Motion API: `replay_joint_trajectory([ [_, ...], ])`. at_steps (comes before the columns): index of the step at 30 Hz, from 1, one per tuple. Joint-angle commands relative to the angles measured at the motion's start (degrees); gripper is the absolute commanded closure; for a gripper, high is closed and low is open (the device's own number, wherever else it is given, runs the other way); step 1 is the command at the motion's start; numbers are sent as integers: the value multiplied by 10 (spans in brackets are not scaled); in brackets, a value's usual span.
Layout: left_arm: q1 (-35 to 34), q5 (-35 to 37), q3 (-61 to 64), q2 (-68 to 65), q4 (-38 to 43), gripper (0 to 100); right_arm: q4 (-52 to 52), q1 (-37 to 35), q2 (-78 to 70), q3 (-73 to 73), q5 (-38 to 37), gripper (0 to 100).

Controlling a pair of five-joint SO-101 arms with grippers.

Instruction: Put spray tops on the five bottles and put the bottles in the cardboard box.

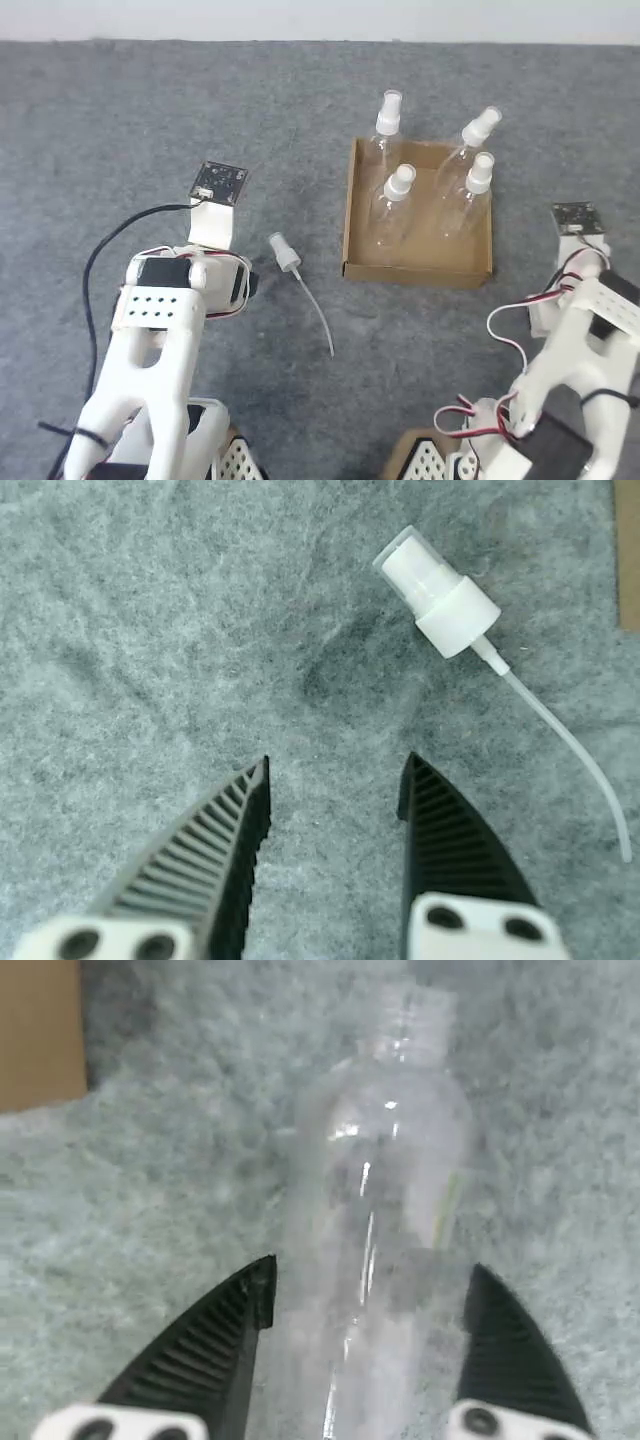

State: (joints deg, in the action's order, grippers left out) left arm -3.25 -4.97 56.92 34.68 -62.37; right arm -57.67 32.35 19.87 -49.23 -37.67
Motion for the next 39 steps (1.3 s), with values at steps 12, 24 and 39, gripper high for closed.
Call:
replay_joint_trajectory([
  [12,-1,8,-1,19,8,805,-112,-23,9,205,-42,725],
  [24,-1,8,-1,19,9,805,-119,-25,-192,303,-44,766],
  [39,-1,8,-1,19,8,805,-54,-54,-264,302,-25,774],
])
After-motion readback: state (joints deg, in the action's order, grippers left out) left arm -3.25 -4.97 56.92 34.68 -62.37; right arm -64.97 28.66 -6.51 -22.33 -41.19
